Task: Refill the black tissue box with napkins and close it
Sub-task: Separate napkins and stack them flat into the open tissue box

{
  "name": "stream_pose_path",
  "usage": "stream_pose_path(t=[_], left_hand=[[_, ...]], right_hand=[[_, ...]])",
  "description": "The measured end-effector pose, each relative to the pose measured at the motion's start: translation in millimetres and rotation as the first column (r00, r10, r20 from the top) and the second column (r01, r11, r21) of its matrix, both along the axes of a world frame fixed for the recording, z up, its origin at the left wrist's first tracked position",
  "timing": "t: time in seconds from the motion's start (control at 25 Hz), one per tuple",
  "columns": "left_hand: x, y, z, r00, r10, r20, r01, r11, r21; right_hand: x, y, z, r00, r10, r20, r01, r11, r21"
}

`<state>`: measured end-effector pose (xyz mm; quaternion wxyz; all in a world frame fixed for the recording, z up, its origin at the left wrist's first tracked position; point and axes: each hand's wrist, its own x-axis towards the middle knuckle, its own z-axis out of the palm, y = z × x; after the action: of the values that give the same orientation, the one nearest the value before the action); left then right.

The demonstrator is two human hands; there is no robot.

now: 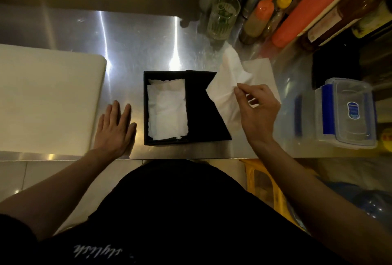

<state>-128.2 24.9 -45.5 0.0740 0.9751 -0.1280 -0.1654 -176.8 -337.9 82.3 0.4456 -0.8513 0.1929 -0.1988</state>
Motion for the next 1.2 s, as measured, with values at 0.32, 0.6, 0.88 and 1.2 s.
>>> stream_pose_path(t=[0.32,0.6,0.88,1.2], left_hand=[[8.7,9.4,-7.6,0.999,-0.053,-0.007,0.052,0.998,-0.042],[10.9,13.4,-14.2,0.997,-0.075,0.012,0.076,0.995,-0.071],[10.6,18.0,-17.7,0.996,-0.079,0.039,0.083,0.991,-0.104],[10.6,16.8,-16.8,0.997,-0.064,0.033,0.067,0.991,-0.117]], right_hand=[[34.9,95.6,13.8,0.998,-0.056,-0.041,0.061,0.990,0.125],[44.6,145.9,-23.3,0.964,-0.096,-0.248,0.117,0.991,0.070],[42.1,163.4,-43.5,0.848,0.042,-0.528,-0.138,0.980,-0.144],[54.3,162.6,-37.3,0.896,0.248,-0.369,-0.409,0.785,-0.465]])
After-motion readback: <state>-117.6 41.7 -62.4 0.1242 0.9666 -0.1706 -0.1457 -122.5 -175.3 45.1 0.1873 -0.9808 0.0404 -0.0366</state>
